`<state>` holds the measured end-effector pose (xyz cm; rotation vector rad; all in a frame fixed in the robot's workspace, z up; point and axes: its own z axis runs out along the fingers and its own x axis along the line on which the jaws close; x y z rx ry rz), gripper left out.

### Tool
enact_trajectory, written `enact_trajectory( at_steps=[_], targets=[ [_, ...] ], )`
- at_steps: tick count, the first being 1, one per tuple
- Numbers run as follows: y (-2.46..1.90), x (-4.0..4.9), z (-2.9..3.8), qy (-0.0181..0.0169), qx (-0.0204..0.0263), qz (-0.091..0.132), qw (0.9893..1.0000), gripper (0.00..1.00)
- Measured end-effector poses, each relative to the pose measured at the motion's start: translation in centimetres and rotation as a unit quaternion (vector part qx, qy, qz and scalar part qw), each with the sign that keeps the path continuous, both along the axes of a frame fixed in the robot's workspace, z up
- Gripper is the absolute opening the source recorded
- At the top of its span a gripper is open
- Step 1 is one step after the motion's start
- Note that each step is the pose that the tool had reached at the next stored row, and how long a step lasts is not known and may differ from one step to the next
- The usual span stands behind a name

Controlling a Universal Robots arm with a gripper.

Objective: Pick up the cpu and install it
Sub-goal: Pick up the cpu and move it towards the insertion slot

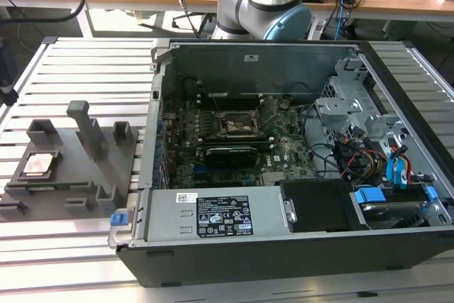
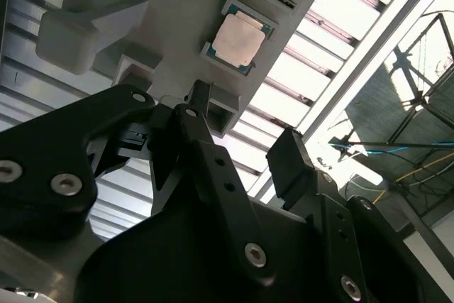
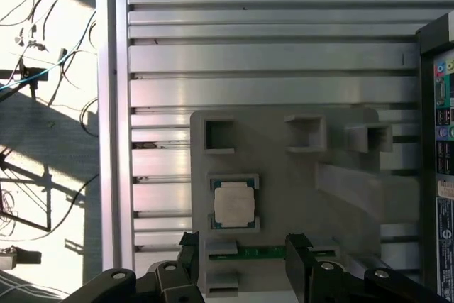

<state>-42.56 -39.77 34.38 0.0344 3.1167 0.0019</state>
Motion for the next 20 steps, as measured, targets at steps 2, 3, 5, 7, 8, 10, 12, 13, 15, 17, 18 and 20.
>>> enact_trajectory(
  at_steps=[2,3,5,7,8,10,12,13,15,17,18,20],
  targets=[
    [0.00,0.00,-0.12,0.0000,0.0000,0.000,1.0000,0.60],
    [0.00,0.00,-0.17,0.0000,0.0000,0.000,1.0000,0.60],
    [0.00,0.00,-0.27,0.0000,0.0000,0.000,1.0000,0.60],
    [0.00,0.00,-0.37,0.0000,0.0000,0.000,1.0000,0.60],
    [0.00,0.00,-0.41,0.0000,0.0000,0.000,1.0000,0.60],
    [0.00,0.00,-0.50,-0.0001,0.0000,0.000,1.0000,0.60],
    [0.00,0.00,-0.57,0.0000,0.0000,0.000,1.0000,0.60],
    [0.00,0.00,-0.61,0.0000,0.0000,0.000,1.0000,0.60],
    [0.00,0.00,-0.70,0.0000,0.0000,0.000,1.0000,0.60],
    [0.00,0.00,-0.81,0.0000,0.0000,0.000,1.0000,0.60],
    [0.00,0.00,-0.85,0.0000,0.0000,0.000,1.0000,0.60],
    [0.00,0.00,-0.95,0.0000,0.0000,0.000,1.0000,0.60]
  ],
)
